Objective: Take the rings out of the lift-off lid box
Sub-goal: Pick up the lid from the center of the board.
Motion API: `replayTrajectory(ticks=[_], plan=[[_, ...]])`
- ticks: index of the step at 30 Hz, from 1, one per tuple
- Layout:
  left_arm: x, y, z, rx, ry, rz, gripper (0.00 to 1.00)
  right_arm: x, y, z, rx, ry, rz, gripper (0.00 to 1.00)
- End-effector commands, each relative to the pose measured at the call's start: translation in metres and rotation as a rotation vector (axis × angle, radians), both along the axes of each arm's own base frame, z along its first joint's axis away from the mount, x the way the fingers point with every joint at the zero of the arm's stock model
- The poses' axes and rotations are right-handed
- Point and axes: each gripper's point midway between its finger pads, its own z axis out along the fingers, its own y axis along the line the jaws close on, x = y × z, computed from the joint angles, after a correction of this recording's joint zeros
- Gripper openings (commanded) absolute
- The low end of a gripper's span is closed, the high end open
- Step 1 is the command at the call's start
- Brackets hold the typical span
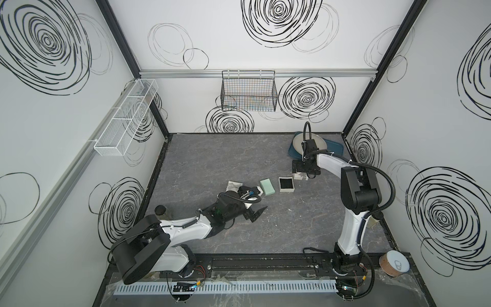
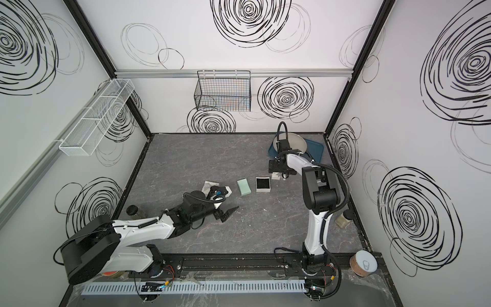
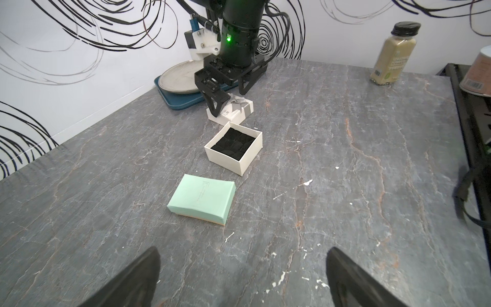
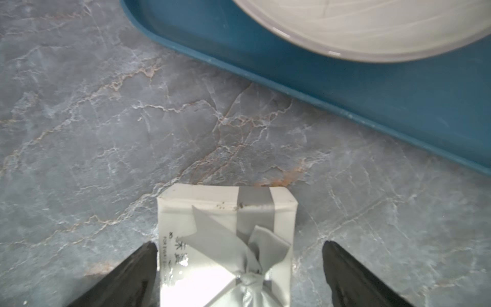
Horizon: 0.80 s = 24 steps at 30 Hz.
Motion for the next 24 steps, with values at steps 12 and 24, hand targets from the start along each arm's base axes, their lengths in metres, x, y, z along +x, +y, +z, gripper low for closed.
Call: replayTrajectory(ticks=[12,24], plan=[[-0.004,-0.001,0.022,-0.042,-0.088,-0.011,1.00,0.003,0.009,-0.015,-0.017,0.023,-0.028,0.83],[-0.004,-0.001,0.021,-0.036,-0.086,-0.010,1.00,-0.001,0.008,0.007,-0.017,-0.003,-0.043,0.75]])
